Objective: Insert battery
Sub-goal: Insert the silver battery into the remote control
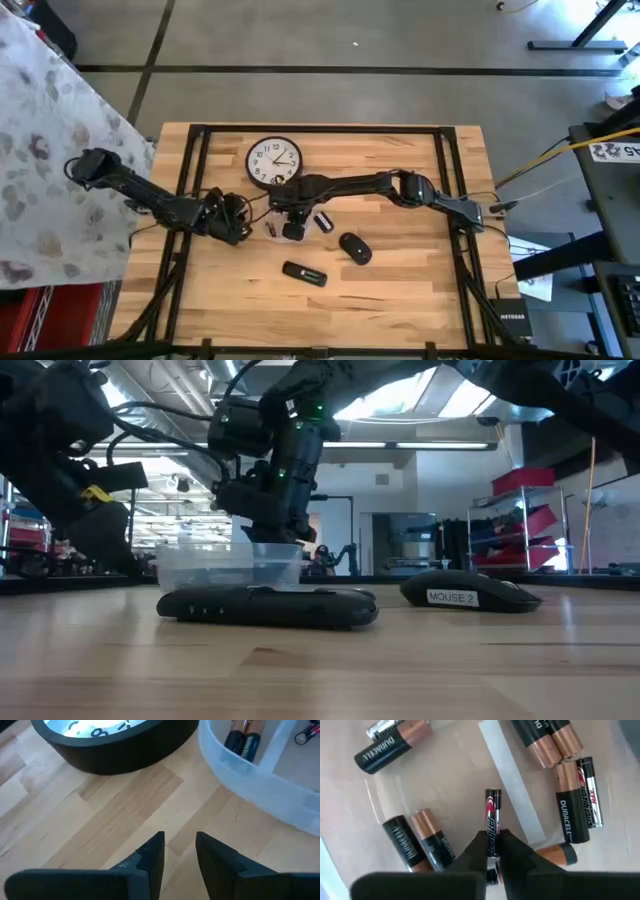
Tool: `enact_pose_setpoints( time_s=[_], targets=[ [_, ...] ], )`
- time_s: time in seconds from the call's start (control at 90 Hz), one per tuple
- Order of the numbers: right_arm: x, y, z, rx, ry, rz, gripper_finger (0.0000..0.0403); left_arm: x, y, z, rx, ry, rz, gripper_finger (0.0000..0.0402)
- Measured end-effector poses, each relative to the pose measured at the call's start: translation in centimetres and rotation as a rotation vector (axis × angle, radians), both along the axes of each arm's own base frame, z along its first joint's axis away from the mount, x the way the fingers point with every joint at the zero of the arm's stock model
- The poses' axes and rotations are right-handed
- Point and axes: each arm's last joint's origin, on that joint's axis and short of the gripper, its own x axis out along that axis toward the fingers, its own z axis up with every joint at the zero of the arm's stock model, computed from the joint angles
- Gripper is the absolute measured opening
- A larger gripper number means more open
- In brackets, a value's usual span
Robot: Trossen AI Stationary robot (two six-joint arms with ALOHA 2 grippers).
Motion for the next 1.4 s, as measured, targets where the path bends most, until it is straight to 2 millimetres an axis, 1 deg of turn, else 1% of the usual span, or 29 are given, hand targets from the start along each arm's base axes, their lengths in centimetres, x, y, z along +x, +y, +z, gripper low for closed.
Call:
enact_pose_setpoints(
  time_s=[0.067, 0.178, 0.322, 0.611, 1.122, 1.2, 1.244, 1.4],
  targets=[
    [0.0, 0.4, 0.0, -0.004, -0.004, 0.012, 0.0007, 0.0, 0.0, 0.0, 0.000, 0.000, 0.000, 0.0096],
    [0.3, 0.9, 0.6, -0.030, -0.020, 0.039, 0.0006, 0.0, 0.0, 0.0, 0.000, 0.000, 0.000, 0.0096],
    [1.1, 1.2, 2.4, -0.050, -0.071, 0.072, 0.0003, 0.0, 0.0, 0.0, 0.002, 0.002, -0.002, 0.0096],
    [1.9, 1.1, 4.7, -0.097, -0.138, 0.088, 0.0000, 0.0, 0.0, 0.0, 0.002, 0.002, -0.002, 0.0096],
    [1.9, 1.1, 4.9, -0.104, -0.144, 0.101, 0.0000, 0.0, 0.0, 0.0, 0.002, 0.003, -0.002, 0.0096],
    [1.8, 1.2, 5.3, -0.104, -0.145, 0.103, 0.0000, 0.0, 0.0, 0.0, 0.002, 0.003, -0.002, 0.0096],
    [1.8, 1.4, 5.8, -0.105, -0.158, 0.106, 0.0000, 0.0, 0.0, 0.0, 0.002, 0.003, -0.002, 0.0096],
    [1.1, 2.0, 8.8, -0.163, -0.201, 0.100, 0.0000, 0.0, 0.0, 0.0, 0.003, 0.004, -0.002, 0.0096]
  ],
)
